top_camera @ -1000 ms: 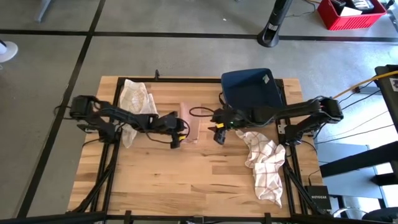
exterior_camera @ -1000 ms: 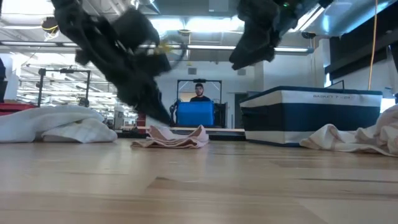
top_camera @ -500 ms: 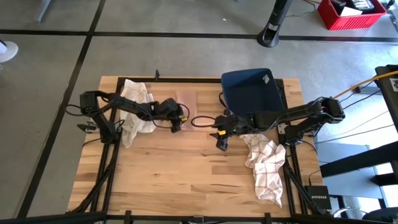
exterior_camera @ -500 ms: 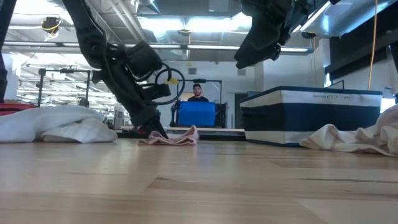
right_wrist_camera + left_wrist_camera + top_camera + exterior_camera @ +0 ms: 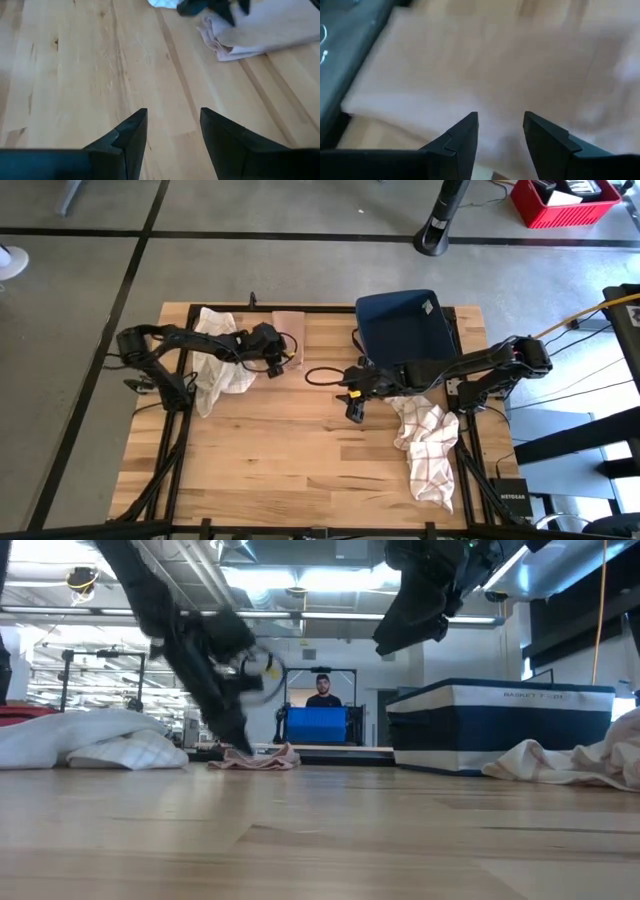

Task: Fold towel
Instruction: Move the pink towel to the top, then fold the white patterned towel

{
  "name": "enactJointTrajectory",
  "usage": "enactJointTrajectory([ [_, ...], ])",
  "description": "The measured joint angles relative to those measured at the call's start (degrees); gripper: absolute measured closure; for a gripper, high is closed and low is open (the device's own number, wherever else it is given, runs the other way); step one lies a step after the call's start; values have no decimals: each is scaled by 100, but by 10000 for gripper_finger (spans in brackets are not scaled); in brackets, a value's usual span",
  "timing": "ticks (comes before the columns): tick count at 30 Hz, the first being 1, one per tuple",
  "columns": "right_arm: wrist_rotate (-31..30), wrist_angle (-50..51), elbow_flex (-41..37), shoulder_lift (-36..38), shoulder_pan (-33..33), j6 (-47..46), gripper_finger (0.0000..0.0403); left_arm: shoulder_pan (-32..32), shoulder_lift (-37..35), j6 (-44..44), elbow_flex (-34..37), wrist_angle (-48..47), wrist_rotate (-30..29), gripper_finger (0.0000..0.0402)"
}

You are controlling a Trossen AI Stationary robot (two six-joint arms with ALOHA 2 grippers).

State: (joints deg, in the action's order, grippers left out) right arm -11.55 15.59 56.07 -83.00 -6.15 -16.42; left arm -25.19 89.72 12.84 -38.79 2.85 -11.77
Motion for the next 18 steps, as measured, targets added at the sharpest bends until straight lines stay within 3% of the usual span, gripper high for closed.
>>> enactJointTrajectory([
  [6,9,-491,-242,-59,-79,-127,217,844,-1631,-1192,-418,-2129,62,251],
  [10,2,-885,-378,-59,-144,-116,217,1389,-2648,-2830,-461,-3973,62,251],
  [15,-199,-1423,-540,-57,-138,-59,217,1793,-3242,-4900,-448,-6347,-535,251],
  [18,-227,-1783,-592,-54,-138,91,217,1769,-3303,-5747,-320,-7226,-833,251],
])
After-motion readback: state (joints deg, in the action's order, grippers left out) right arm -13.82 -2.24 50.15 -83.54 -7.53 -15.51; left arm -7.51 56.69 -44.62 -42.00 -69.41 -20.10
